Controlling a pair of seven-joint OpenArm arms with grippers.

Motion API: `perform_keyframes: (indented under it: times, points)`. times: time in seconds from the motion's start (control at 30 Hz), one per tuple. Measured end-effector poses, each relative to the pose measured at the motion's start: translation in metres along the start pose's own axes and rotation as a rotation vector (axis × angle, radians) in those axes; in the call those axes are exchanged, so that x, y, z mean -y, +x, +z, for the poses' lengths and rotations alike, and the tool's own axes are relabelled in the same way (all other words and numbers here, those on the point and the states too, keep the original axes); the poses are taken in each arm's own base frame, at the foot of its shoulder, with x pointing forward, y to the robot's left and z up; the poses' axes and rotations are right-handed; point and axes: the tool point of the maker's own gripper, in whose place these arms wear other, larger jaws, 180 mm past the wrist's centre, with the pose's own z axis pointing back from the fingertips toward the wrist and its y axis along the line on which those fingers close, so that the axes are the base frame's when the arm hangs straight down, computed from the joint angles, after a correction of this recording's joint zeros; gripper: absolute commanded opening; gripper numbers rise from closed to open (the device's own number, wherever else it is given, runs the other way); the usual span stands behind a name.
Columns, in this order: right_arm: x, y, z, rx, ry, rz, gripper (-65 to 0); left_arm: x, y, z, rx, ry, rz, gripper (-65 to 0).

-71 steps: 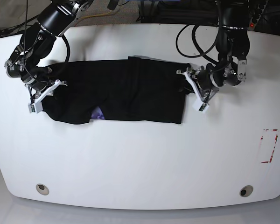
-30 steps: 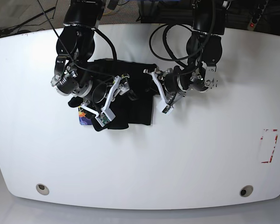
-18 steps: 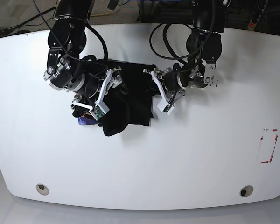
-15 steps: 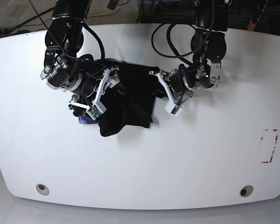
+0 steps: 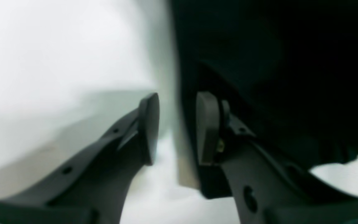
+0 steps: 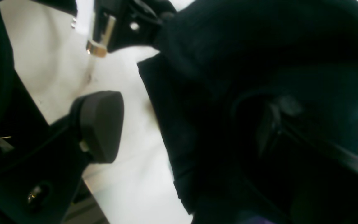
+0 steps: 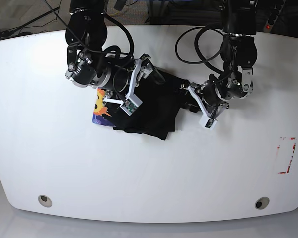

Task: Fold the T-shirt properly
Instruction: 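Release the folded bundle and pull both grippers back, then press and tuck the bundle's edge with the right gripper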

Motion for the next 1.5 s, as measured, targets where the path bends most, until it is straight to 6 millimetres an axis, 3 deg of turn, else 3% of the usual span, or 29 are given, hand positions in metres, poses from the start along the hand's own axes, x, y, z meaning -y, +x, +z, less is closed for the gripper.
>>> perform_keyframes:
  times: [0.1, 0.23, 0.47, 0.63, 0.83, 1.0, 1.23, 1.33, 1.43, 1.5]
  points:
    - [0.002, 0.004, 0.0, 0.012, -0.008, -0.008, -10.5, -0.001, 0.003, 0.001, 0.005, 0.008, -0.005, -46.0]
    - [0.027, 0.015, 0.012, 0.066, -0.076, -0.049, -10.5, 0.006, 0.003, -0.001, 0.008, -0.013, -0.007, -46.0]
    - [0.088, -0.003, 0.07, 0.194, -0.231, -0.249, -10.0, -0.011, 0.007, 0.007, 0.03, 0.026, 0.024, -46.0]
    - [0.125, -0.005, 0.104, 0.208, -0.326, -0.235, -9.7, -0.025, 0.007, 0.013, 0.041, 0.062, 0.044, -46.0]
    - [0.136, -0.04, 0.089, 0.121, -0.288, -0.336, -9.7, -0.036, 0.006, 0.019, 0.033, 0.084, 0.031, -46.0]
    - [0.131, -0.04, 0.065, 0.117, -0.222, -0.382, -10.0, -0.048, 0.008, 0.026, 0.053, 0.115, 0.06, -46.0]
    - [0.071, -0.001, 0.008, 0.146, -0.008, -0.324, -10.9, -0.066, 0.006, 0.037, 0.039, 0.154, 0.041, -46.0]
    - [0.055, 0.007, -0.004, 0.155, 0.033, -0.326, -19.0, -0.073, 0.006, 0.042, 0.047, 0.17, 0.055, -46.0]
    - [0.038, 0.016, -0.015, 0.169, 0.078, -0.326, -32.3, -0.083, 0.007, 0.049, 0.059, 0.194, 0.068, -46.0]
    - [0.024, 0.025, -0.024, 0.174, 0.118, -0.308, -34.4, -0.093, 0.008, 0.056, 0.064, 0.218, 0.07, -46.0]
